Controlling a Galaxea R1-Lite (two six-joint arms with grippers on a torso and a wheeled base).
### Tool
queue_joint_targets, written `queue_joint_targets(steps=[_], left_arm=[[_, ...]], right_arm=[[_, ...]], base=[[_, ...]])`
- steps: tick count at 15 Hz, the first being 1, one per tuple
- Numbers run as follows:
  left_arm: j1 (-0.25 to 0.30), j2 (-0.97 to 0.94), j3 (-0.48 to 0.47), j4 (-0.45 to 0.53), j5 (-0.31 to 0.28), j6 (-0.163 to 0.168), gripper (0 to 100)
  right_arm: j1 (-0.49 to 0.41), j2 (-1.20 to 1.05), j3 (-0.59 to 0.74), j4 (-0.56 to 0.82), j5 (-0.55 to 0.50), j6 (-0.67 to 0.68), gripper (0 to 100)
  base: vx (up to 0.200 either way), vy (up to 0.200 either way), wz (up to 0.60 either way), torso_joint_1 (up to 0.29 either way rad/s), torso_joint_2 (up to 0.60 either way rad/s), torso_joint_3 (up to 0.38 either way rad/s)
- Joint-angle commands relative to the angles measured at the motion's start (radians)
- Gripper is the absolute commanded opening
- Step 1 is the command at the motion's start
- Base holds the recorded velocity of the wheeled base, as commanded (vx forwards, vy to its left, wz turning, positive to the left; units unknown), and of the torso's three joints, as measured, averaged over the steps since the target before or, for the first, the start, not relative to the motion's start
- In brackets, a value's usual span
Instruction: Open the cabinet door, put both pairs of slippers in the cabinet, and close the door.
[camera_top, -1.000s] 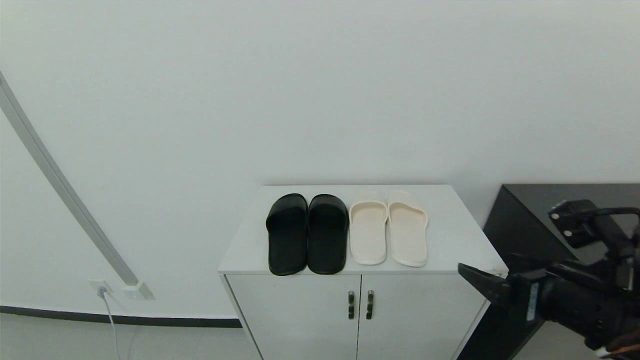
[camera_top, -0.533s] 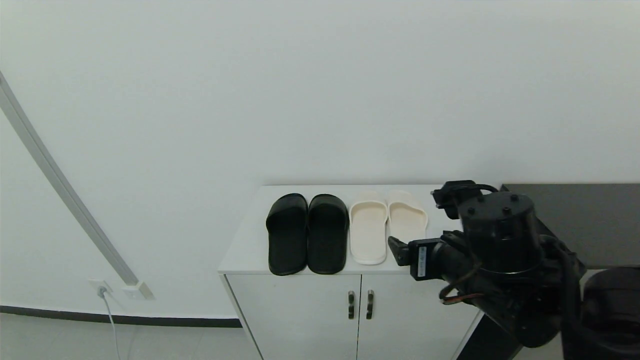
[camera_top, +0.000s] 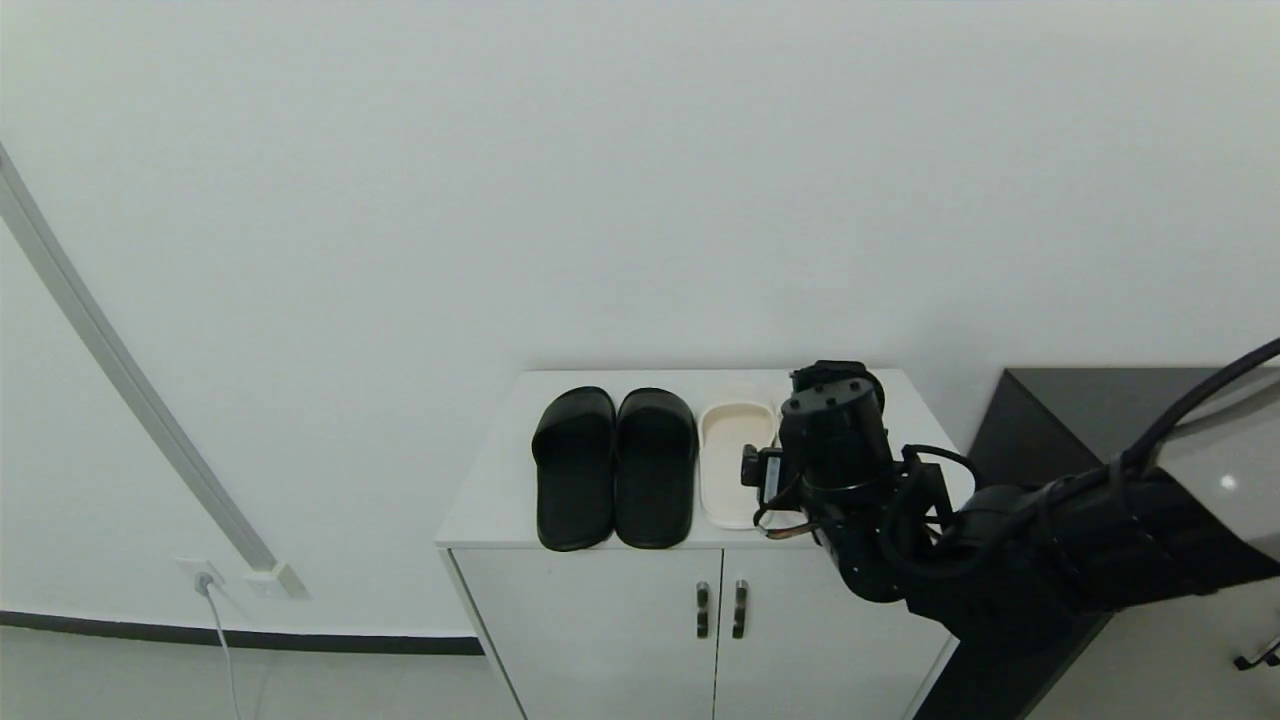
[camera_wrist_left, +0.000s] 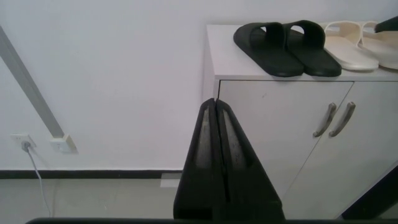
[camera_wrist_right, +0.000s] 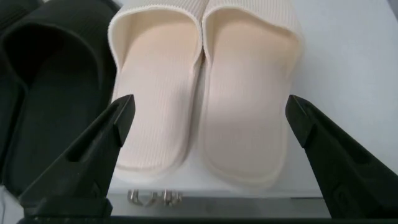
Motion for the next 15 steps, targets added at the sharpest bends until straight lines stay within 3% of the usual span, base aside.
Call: queue_joint_targets(steps=[1,15], left_arm=[[0.0,0.001,0.0,0.0,0.0,0.0,0],[0.0,0.001,0.0,0.0,0.0,0.0,0]], right_arm=[[-0.037,0.111,-0.093,-0.002,-0.001,-0.003,100],[-0.126,0.29,-0.314,-0.086,0.05,-0.15,100]], base=[[0.0,0.0,0.0,0.0,0.0,0.0],[0.0,0.0,0.0,0.0,0.0,0.0]])
